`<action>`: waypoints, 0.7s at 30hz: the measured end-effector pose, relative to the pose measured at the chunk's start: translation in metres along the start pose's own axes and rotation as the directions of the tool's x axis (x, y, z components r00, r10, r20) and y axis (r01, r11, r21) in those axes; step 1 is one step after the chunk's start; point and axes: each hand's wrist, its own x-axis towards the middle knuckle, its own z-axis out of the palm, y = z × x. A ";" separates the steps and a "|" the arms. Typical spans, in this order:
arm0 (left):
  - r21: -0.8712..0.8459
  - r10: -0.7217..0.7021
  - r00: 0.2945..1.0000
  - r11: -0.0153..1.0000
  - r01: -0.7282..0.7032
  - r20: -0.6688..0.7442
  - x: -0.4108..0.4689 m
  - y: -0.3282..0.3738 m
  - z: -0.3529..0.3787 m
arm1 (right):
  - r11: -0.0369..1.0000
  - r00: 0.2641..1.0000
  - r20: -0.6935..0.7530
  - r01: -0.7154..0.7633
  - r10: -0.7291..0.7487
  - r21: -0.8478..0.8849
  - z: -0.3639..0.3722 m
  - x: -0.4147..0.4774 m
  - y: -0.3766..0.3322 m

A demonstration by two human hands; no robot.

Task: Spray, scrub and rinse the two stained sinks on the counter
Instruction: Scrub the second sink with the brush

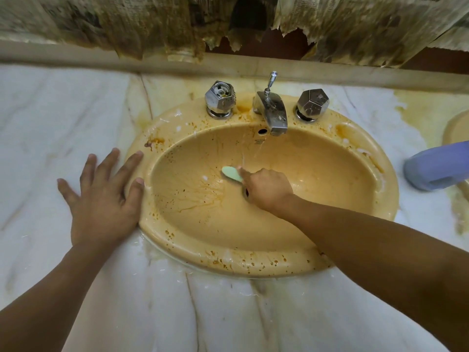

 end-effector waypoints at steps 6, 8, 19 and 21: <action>0.001 0.003 1.000 1.000 -0.003 -0.003 0.001 -0.001 0.002 | 0.935 0.940 0.130 0.331 -0.315 -0.128 -0.002 -0.009 0.047; 0.010 0.004 1.000 1.000 -0.004 -0.004 0.002 -0.001 0.002 | 0.918 0.954 0.066 0.299 -0.292 -0.260 -0.013 0.006 0.063; 0.000 0.011 1.000 1.000 -0.011 -0.003 0.002 -0.001 0.001 | 0.959 0.712 -0.651 0.118 -0.262 -0.257 -0.043 0.011 0.095; 0.004 0.016 1.000 1.000 -0.016 0.002 0.002 -0.001 0.001 | 0.928 0.764 -0.543 0.203 -0.349 -0.311 -0.030 0.018 0.094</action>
